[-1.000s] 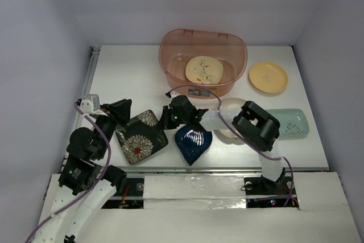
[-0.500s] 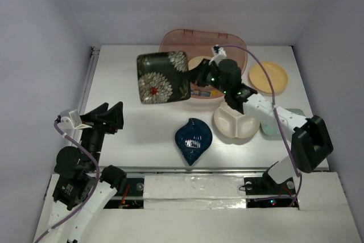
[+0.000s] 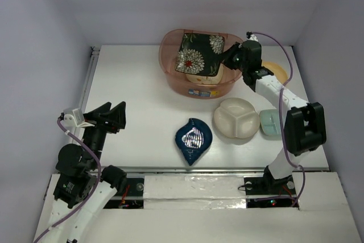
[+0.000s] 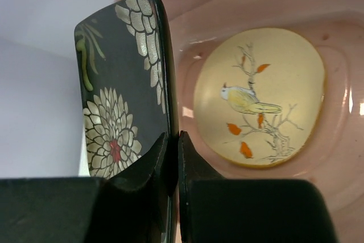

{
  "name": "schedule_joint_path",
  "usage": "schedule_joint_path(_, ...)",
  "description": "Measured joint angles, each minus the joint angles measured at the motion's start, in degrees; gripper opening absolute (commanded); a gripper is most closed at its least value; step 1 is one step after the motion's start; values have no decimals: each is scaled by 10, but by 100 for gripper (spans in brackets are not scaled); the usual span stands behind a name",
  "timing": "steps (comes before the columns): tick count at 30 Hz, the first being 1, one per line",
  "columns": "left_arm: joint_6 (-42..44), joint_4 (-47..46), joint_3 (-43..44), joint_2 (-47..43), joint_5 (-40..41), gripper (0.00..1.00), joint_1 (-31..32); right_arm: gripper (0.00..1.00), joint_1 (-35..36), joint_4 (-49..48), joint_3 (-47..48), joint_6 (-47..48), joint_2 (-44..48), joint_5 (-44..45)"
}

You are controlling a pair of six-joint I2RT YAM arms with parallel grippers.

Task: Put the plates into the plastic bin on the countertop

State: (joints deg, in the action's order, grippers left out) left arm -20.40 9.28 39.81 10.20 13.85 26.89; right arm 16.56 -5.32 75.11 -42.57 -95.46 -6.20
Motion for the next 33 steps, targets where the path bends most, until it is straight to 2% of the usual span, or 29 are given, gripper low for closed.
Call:
schedule_joint_path(17, 0, 0, 0, 0, -10, 60, 0, 0, -13, 80, 71, 17, -158, 11)
schedule_joint_path(24, 0, 0, 0, 1, -14, 60, 0, 0, -23, 100, 97, 17, -188, 28)
schedule_joint_path(33, 0, 0, 0, 1, -14, 60, 0, 45, -27, 114, 141, 16, -213, 32)
